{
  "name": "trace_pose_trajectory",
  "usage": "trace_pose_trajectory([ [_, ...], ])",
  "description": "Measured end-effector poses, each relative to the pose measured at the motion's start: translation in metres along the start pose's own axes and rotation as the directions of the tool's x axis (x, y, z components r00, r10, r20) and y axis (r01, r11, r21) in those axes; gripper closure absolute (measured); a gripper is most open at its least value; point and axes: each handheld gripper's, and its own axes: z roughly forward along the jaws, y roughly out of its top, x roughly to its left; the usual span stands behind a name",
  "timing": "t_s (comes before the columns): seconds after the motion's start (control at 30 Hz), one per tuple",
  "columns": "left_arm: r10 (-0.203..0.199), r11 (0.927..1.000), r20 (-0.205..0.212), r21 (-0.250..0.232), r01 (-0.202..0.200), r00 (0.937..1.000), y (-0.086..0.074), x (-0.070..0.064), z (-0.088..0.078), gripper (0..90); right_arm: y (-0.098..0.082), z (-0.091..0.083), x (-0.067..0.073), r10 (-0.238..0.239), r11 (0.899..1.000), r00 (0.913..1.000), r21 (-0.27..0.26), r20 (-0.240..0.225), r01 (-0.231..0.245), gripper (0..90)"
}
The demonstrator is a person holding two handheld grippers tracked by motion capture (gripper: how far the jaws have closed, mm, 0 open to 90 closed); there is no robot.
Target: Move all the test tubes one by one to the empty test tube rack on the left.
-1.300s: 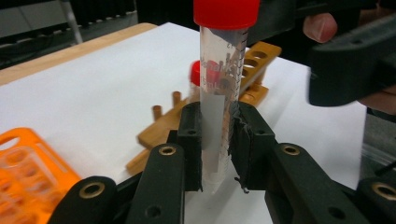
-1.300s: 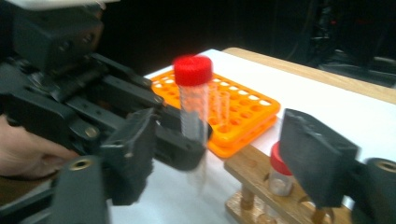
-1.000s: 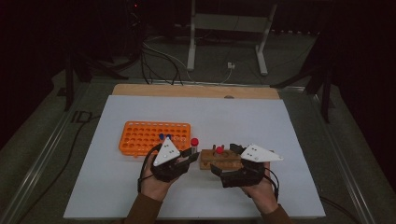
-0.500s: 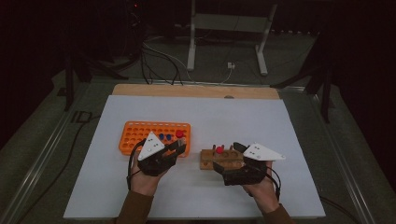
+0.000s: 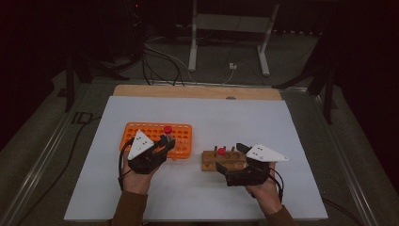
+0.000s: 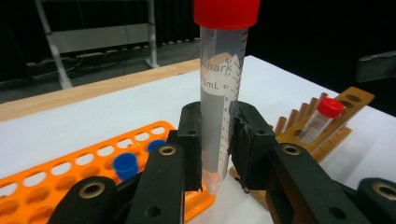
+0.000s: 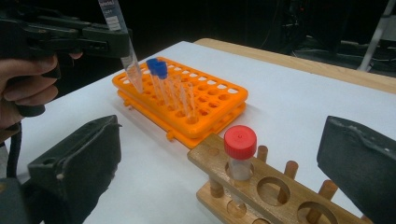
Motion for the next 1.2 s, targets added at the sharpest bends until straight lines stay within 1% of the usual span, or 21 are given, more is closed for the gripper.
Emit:
trace_pose_trajectory([
  [0.3,0.001,1.0000,-0.052,-0.001,-0.001,0.9986,-0.002,0.007,-0.002,75.1,0.000,0.000,0.000,0.001,1.000,1.0000,0.000,0.002,-0.001,0.0],
  [0.43,0.013,0.9999,-0.072,0.006,-0.012,0.9974,-0.003,0.010,-0.003,75.1,-0.001,0.001,0.000,0.001,1.000,1.0000,0.001,0.003,-0.001,0.0],
  [0.67,0.005,0.9999,-0.103,0.015,-0.003,0.9947,-0.007,0.015,-0.002,75.0,0.000,0.000,0.000,0.002,1.000,1.0000,0.000,0.006,-0.002,0.0],
  [0.8,0.013,0.9995,-0.128,0.030,-0.009,0.9917,-0.010,0.017,-0.001,75.1,0.000,0.000,-0.001,0.005,1.000,1.0000,-0.003,0.008,-0.005,0.0],
  [0.97,0.013,0.9992,-0.148,0.040,-0.007,0.9889,-0.014,0.020,0.002,75.1,-0.001,0.000,-0.002,0.008,1.000,0.9999,-0.004,0.010,-0.008,0.0],
  [1.2,0.006,0.9991,-0.191,0.043,0.003,0.9816,-0.022,0.027,0.005,75.1,-0.001,-0.001,-0.002,0.007,1.000,0.9999,-0.007,0.010,-0.007,0.0],
])
